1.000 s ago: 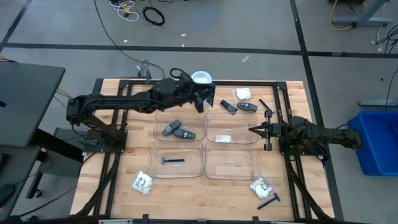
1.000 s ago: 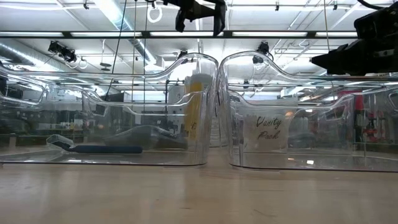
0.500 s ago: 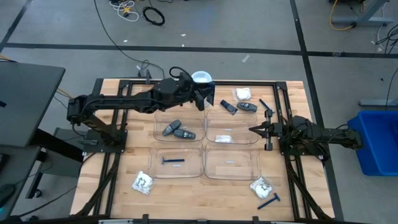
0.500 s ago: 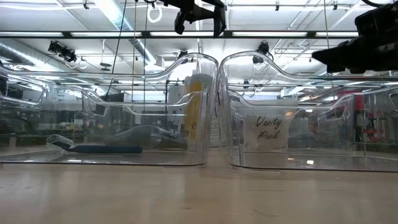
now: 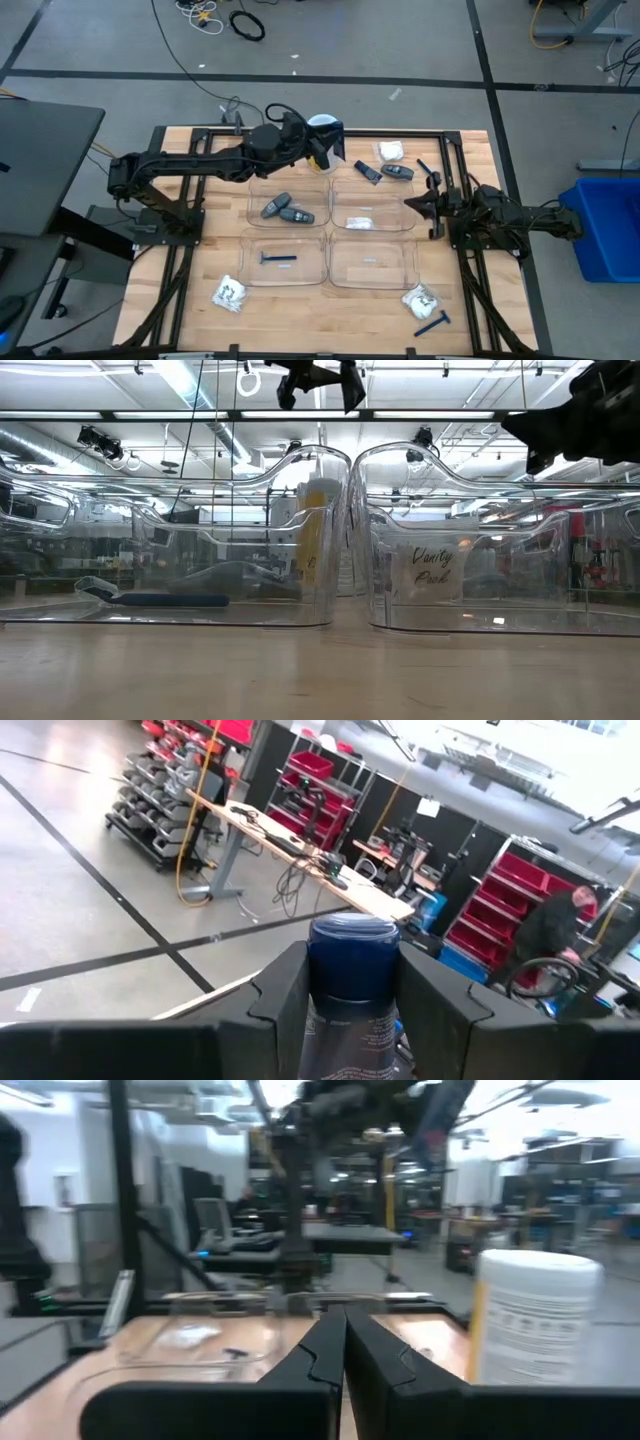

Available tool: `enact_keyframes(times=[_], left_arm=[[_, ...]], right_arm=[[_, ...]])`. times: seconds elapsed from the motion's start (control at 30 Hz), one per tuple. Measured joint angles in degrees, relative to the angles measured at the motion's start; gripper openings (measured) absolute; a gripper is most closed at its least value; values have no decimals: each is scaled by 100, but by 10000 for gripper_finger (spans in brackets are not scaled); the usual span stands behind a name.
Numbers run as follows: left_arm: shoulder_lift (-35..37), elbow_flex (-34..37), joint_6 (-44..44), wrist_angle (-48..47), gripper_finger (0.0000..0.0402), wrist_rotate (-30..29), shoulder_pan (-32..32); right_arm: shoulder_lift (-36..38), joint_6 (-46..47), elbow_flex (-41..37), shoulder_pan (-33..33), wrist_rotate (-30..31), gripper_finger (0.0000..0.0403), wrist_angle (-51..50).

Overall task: Pick & Place Travel size toiletries
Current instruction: Put the left blue shaver cream into the bottom right transparent bin

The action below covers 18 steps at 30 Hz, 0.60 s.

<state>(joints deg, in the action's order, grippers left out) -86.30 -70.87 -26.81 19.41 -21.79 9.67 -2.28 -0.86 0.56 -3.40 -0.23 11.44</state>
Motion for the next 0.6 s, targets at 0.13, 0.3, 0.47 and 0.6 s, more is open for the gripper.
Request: enact_keyframes(times=[0.13,0.3,0.47,0.6], left_arm=[[-42,0,0,118,139,-5,0],[-146,-2,-106,186,139,-6,0],[-190,2,-160,198,139,-5,-2],[-205,4,-129,294,139,-8,0]], right_arm=[[-28,1,0,0,517,12,13],[-255,2,1,-2,677,12,323],[-725,2,1,0,841,12,868],[-1176,-53,17,0,1090,12,1269]])
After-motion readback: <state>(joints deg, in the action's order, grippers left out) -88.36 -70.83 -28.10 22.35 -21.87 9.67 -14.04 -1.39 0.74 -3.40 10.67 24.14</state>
